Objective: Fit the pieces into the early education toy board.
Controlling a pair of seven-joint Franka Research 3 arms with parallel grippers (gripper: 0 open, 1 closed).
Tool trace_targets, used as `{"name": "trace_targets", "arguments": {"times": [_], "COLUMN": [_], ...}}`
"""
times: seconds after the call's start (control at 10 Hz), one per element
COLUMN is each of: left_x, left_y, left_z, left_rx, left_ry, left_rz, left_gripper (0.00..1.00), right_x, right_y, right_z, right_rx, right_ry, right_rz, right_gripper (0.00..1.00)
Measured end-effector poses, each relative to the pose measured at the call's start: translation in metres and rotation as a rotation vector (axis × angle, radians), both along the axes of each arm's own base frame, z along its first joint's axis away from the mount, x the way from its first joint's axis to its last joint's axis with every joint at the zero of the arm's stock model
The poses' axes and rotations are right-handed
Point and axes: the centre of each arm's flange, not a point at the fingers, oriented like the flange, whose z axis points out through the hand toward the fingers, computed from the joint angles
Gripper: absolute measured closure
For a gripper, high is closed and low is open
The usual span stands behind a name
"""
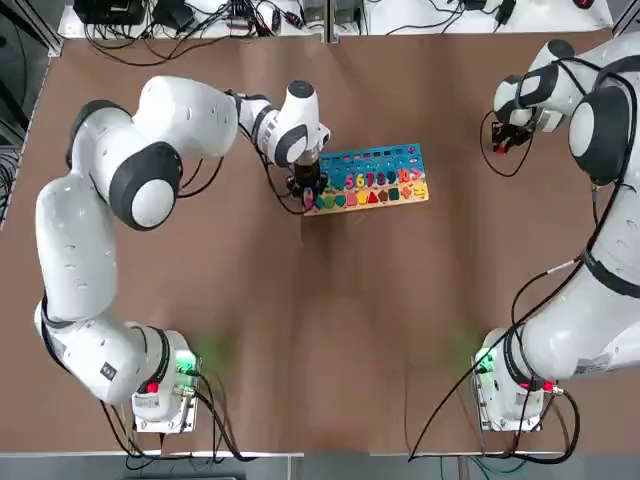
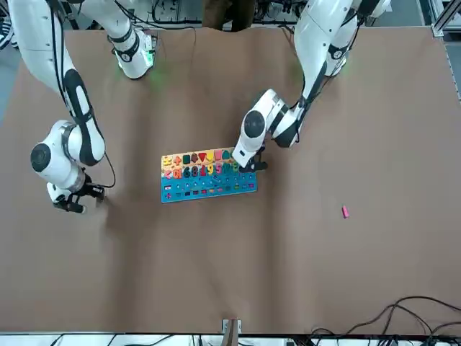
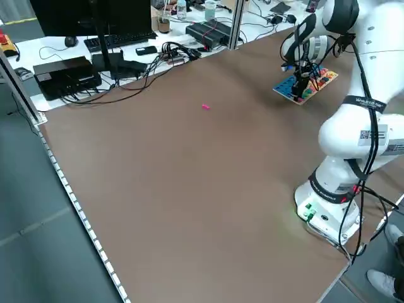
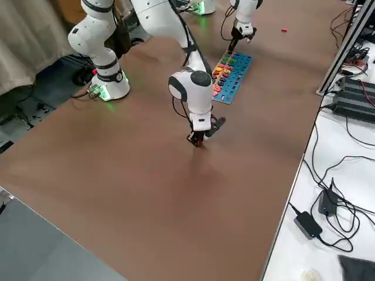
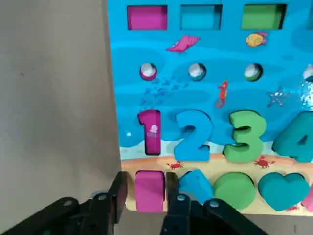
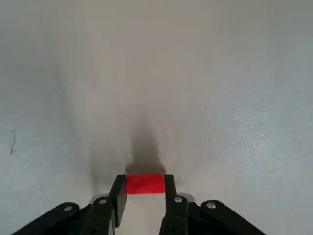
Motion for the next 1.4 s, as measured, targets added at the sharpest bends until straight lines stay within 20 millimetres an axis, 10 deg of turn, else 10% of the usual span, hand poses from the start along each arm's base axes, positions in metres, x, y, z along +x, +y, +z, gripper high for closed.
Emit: {"name": "trace_targets", "arguments": {"times": [0.6, 1.4], "left_x": [-0.006, -0.013], "left_y": [-0.003, -0.005], "left_z": [0.005, 0.006], "left_rx": [0.015, 0.034], "left_ry": [0.022, 0.042], "left_rz": [-0.014, -0.028], "left_gripper": [0.6, 0.6], "right_x": [0.005, -0.018], "right_y": [0.055, 0.297], "right_z": [0.016, 0.046], "right_rx": [0.027, 0.048], "right_ry": [0.032, 0.048], "right_rz": [0.076, 0.17], "right_gripper": [0.65, 0.65]}}
